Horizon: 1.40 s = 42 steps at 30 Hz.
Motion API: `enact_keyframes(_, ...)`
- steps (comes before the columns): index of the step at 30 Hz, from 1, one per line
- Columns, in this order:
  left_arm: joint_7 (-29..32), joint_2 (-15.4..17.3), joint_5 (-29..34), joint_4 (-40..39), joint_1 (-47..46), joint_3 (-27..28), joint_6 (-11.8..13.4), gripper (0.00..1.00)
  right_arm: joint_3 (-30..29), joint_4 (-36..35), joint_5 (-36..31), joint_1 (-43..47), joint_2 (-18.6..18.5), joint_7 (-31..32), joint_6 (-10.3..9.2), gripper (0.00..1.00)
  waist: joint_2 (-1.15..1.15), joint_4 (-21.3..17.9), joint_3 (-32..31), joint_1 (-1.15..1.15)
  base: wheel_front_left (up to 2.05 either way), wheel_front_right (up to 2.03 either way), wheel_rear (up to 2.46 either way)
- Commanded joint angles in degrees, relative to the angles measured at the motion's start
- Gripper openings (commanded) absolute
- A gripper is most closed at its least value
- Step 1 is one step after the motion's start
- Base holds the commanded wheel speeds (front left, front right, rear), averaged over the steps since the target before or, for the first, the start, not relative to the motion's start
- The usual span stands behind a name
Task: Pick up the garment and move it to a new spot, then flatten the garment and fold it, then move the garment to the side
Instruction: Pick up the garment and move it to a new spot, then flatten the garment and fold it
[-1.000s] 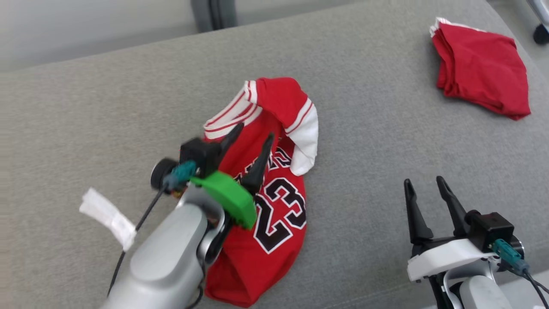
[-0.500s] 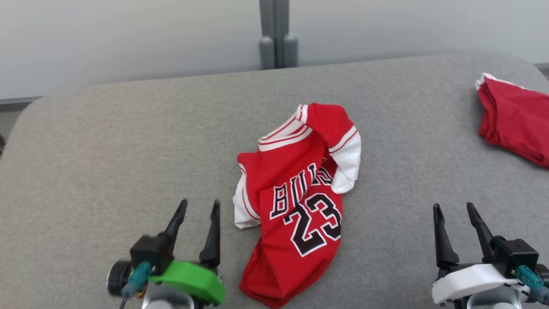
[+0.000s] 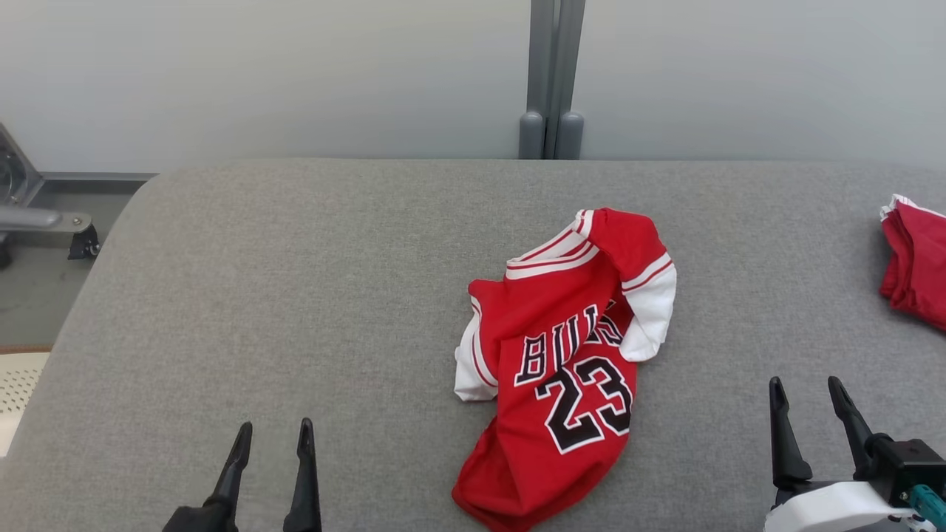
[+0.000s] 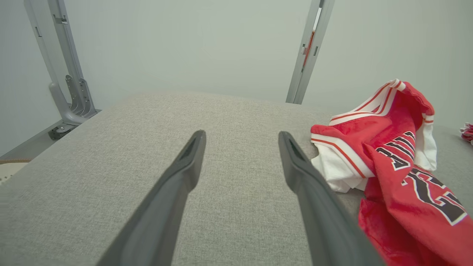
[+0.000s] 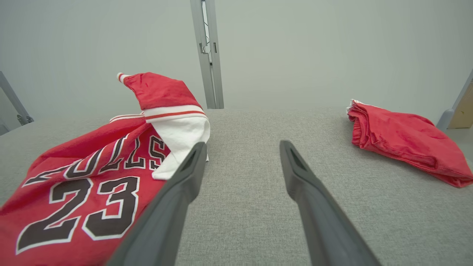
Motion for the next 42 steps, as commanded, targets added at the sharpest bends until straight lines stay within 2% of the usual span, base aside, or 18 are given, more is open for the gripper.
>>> enact_keyframes(1, -0.2, -0.4, 1.2, 0.0, 1.4, 1.1, -0.9, 1.0, 0.0, 0.2, -0.3, 0.7, -0.2, -0.2, -0.09, 1.0, 0.0, 0.4, -0.6, 0.0, 0.0, 0.0, 0.0)
enact_keyframes(6, -0.2, -2.2, 3.6, 0.5, 3.5, 5.0, -4.1, 1.0, 0.1, 0.6, 0.0, 1.3, -0.2, -0.2, -0.09, 1.0, 0.0, 0.2, -0.8, 0.0, 0.0, 0.0, 0.0)
enact_keyframes(10, -0.2, -2.6, 4.5, 0.8, 3.7, 6.1, -5.4, 1.0, 0.5, 0.8, 0.0, 1.5, -0.2, -0.2, -0.09, 1.0, 0.0, 0.3, -0.6, 0.0, 0.0, 0.0, 0.0)
enact_keyframes(24, -0.2, -2.8, 4.1, 1.2, 1.7, 5.1, -6.7, 1.0, 2.1, 1.4, 0.1, 0.4, -0.2, -0.2, -0.09, 1.0, 0.0, -0.5, 0.0, 0.0, 0.0, 0.0, 0.0)
enact_keyframes(28, -0.2, -2.8, 2.8, 2.4, -0.1, 1.5, -7.2, 1.0, 2.5, 1.4, 0.0, -0.2, -0.2, -0.2, -0.09, 1.0, 0.0, -1.4, 0.6, 0.0, 0.0, 0.0, 0.0)
enact_keyframes(31, -0.1, -2.8, 1.1, 4.9, -2.2, -3.2, -7.8, 1.0, 3.1, 1.4, -0.1, -0.8, -0.2, -0.2, -0.09, 1.0, 0.0, -2.4, 1.2, 0.0, 0.0, 0.0, 0.0)
enact_keyframes(37, 2.3, -2.7, -6.7, 13.1, -9.8, -13.3, -8.5, 1.0, 4.1, 1.1, -0.1, -1.9, -0.2, -0.2, -0.09, 1.0, 0.0, -5.1, 3.3, 0.0, 0.0, 0.0, 0.0)
enact_keyframes(42, 4.6, -2.7, -11.8, 18.7, -16.0, -17.8, -8.5, 1.0, 4.6, 1.0, -0.1, -2.9, -0.2, -0.2, -0.09, 1.0, 0.0, -7.7, 5.7, 0.0, 0.0, 0.0, 0.0)
